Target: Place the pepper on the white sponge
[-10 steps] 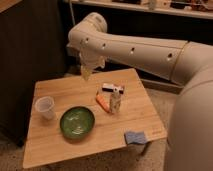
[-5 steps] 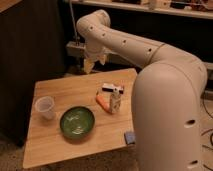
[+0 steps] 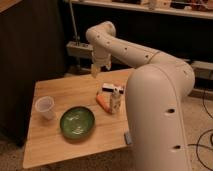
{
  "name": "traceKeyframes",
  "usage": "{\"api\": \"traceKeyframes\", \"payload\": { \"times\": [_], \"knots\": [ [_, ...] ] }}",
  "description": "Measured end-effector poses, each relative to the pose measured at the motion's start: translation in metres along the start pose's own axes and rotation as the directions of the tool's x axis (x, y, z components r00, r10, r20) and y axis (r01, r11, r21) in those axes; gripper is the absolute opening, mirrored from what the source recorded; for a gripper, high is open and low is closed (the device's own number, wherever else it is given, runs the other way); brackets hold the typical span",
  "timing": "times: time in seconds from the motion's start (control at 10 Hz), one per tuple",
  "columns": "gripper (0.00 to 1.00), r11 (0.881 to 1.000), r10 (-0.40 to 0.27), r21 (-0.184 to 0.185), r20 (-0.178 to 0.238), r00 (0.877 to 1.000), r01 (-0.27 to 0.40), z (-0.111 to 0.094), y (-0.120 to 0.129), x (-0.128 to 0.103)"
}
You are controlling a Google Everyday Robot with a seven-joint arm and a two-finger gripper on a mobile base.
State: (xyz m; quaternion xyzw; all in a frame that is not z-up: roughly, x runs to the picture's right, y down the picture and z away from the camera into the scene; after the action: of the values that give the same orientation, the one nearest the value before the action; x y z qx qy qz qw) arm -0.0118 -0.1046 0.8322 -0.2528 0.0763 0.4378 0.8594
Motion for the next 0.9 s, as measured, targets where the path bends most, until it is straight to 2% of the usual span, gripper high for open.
{"api": "traceKeyframes", "payload": {
  "times": [0.1,0.4,0.5,0.7,0.9],
  "knots": [
    [0.62,0.999,-0.008,-0.036,0.01,1.0,0.008,0.004,-0.005,0.003],
    [0.62,0.995,-0.065,-0.078,0.055,0.996,0.069,0.022,-0.001,0.008],
    [0.62,0.992,-0.087,-0.079,0.083,0.993,0.094,0.029,-0.002,0.014],
    [0.62,0.989,-0.112,-0.08,0.176,0.978,0.128,0.035,-0.003,0.027],
    [0.62,0.985,-0.135,-0.071,0.221,0.966,0.154,0.044,0.001,0.038]
  ]
}}
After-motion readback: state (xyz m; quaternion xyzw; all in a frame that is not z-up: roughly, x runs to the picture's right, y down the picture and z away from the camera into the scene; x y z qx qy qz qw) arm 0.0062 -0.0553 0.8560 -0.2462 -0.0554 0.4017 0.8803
